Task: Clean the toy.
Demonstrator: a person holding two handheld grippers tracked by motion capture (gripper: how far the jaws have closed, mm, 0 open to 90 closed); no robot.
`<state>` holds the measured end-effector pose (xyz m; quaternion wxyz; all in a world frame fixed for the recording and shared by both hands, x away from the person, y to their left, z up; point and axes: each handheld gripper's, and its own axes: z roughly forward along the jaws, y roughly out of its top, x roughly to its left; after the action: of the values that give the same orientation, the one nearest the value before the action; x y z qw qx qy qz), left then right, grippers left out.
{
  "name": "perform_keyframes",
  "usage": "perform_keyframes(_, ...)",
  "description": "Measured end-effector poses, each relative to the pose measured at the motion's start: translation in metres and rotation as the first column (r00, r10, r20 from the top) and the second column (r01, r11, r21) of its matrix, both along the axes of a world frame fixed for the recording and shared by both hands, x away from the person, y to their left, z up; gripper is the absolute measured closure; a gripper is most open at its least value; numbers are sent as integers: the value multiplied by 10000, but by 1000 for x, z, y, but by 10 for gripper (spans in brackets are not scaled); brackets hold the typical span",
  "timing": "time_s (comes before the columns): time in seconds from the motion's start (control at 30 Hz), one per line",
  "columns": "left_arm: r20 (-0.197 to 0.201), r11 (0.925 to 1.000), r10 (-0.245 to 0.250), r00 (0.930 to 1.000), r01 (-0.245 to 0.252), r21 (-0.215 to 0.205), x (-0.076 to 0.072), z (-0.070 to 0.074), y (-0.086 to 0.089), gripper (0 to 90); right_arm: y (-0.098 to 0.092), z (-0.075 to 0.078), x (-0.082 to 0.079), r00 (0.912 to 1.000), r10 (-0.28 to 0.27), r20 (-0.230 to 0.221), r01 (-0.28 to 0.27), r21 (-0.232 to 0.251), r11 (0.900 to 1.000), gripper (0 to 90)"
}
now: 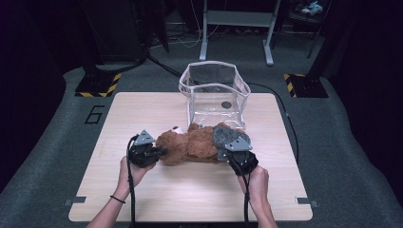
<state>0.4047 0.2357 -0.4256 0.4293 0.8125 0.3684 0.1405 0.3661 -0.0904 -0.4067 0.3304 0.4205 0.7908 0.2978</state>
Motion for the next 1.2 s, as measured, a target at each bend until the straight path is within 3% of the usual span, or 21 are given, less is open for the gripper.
perform_keyframes(0.1, -253, 9996, -210, 9995, 206, -182, 1, 8, -2, 833, 0, 7, -5, 9998, 60, 194, -61, 18, 10000, 795)
perform_keyframes(0.23, -769, 9993, -2, 9970, -27, -371, 4, 11, -4, 833, 3, 14, -15, 9986, 274, 460, -280, 120, 9995, 796)
perform_keyframes(0.43, -1475, 9940, 378, 9883, -523, -958, 14, 3, 3, 832, 21, 28, -28, 9917, 762, 1034, -804, 366, 9961, 796)
perform_keyframes(0.53, -1615, 9916, 516, 9855, -698, -1091, 16, -1, 6, 831, 39, 28, -28, 9865, 1279, 1027, -1313, 270, 9910, 796)
perform_keyframes(0.7, -1710, 9884, 744, 9825, -954, -1182, 18, -5, 6, 831, 85, 10, -24, 9723, 2283, 510, -2276, -196, 9736, 796)
perform_keyframes(0.8, -1831, 9869, 862, 9793, -1091, -1188, 19, -7, 7, 831, 110, -3, -20, 9563, 2909, 279, -2895, -464, 9561, 796)
perform_keyframes(0.93, -1902, 9839, 961, 9770, -1222, -1302, 18, -9, 7, 831, 139, -21, -16, 9433, 3319, 3, -3311, -704, 9410, 796)
perform_keyframes(1.03, -1865, 9836, 964, 9777, -1223, -1326, 18, -11, 8, 831, 152, -33, -12, 9420, 3357, -30, -3338, -1140, 9357, 796)
perform_keyframes(1.2, -1910, 9842, 841, 9780, -1115, -1378, 19, -12, 11, 830, 146, -44, -3, 9549, 2968, -48, -2944, -1412, 9452, 797)
